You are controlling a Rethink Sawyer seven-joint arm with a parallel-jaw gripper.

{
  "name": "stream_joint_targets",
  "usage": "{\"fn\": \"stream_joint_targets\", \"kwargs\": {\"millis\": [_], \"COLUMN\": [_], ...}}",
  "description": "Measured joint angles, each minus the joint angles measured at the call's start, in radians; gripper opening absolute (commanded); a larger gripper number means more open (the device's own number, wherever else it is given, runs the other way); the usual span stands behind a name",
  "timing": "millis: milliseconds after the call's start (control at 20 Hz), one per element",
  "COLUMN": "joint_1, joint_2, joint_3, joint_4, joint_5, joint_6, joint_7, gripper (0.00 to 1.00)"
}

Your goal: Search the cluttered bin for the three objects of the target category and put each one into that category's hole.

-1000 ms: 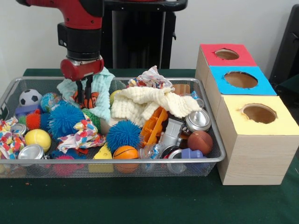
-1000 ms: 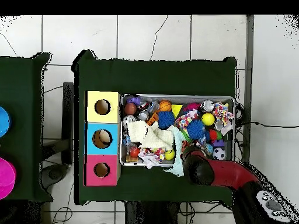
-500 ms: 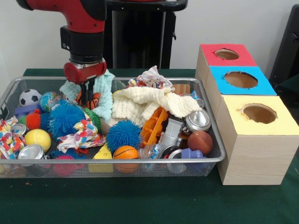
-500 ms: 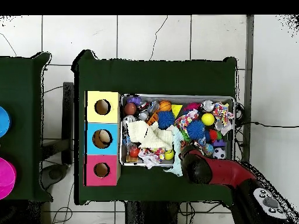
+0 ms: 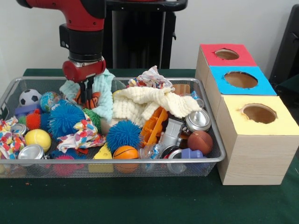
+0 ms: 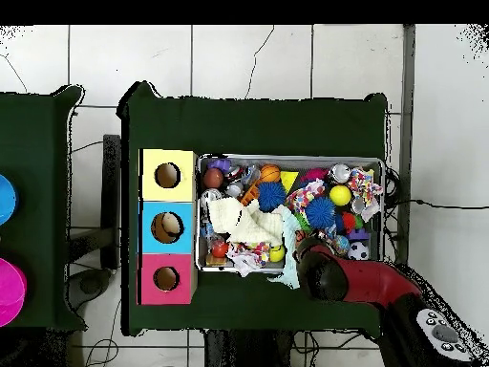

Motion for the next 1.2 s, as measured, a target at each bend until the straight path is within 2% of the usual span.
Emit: {"fn": "stream_joint_targets", "kwargs": {"millis": [700,1200], "joint_1": [-0.008,0.004], "joint_2": [-0.054,-0.121], "joint_3": [0.055,0.078], "joint_4": [0.005,0.006], "joint_5": [0.016,0.051], "joint_6": [0.123,0.233], "joint_7": [0.000,0.000], "gripper": [0.00,0.00]}}
